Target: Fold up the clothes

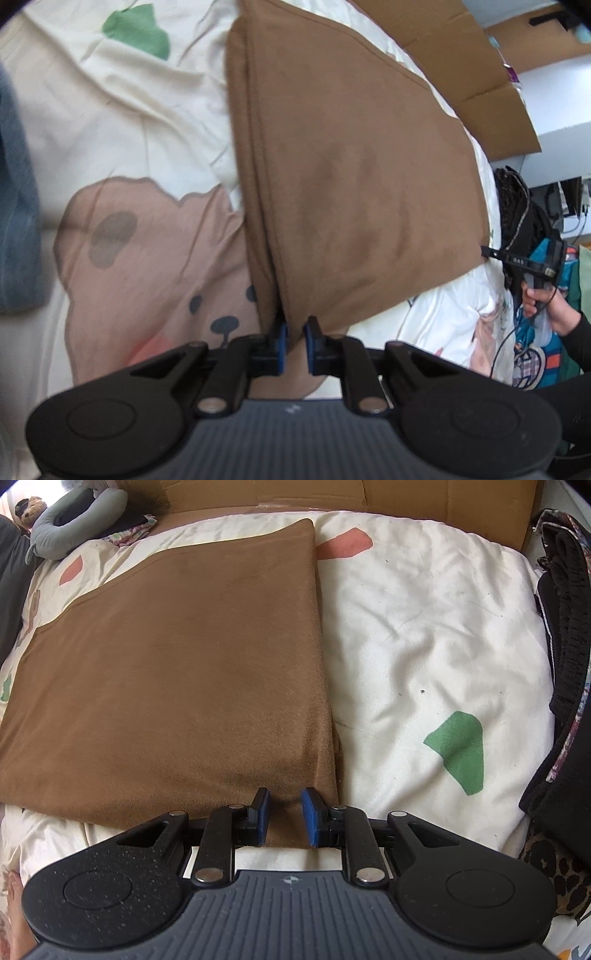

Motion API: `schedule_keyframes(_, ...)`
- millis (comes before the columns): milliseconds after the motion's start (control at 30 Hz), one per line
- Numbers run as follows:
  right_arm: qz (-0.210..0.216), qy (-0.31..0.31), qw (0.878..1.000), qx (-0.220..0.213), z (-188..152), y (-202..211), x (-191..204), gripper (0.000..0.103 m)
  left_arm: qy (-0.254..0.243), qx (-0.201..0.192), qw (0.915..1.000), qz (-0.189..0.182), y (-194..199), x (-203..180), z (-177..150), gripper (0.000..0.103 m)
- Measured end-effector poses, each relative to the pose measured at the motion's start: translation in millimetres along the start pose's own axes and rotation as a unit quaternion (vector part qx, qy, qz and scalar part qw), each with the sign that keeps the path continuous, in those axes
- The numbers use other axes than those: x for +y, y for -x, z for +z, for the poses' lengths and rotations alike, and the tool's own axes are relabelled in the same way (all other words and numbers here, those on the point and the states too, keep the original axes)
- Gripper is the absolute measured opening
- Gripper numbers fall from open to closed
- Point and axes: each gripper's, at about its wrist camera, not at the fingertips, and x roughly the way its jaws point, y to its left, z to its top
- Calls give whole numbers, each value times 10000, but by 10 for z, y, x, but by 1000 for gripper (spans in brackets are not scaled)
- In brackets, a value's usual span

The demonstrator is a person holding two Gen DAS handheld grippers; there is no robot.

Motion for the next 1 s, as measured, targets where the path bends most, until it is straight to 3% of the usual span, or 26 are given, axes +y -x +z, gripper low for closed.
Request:
schedule_keyframes(300, -23, -44, 10000, 41, -49, 68, -114, 19, -379, 179, 9980, 465, -34, -109, 38, 7)
schedule_keyframes(467, -210, -207, 9996, 41, -107, 140, -231, 21, -372, 250, 9956, 826, 52, -151, 23, 18)
schedule_keyframes(600, -245, -336, 9991, -32, -162, 267, -318, 21, -357, -49, 9943, 1003, 228, -220, -19, 14)
schedule_keyframes(767, -4, -214, 9989, -428, -193, 484, -245, 22, -282, -799, 9908, 1060, 452, -447, -18, 16)
schedule_keyframes(833, 116, -168, 9985, -506, -179, 493, -174, 22, -298, -987, 9888, 1076, 469, -592, 32, 32)
schedule_keyframes(1000, 180, 26, 9989, -439, -146, 422, 46, 29, -542, -1058, 9821, 1458, 418, -956, 141, 50)
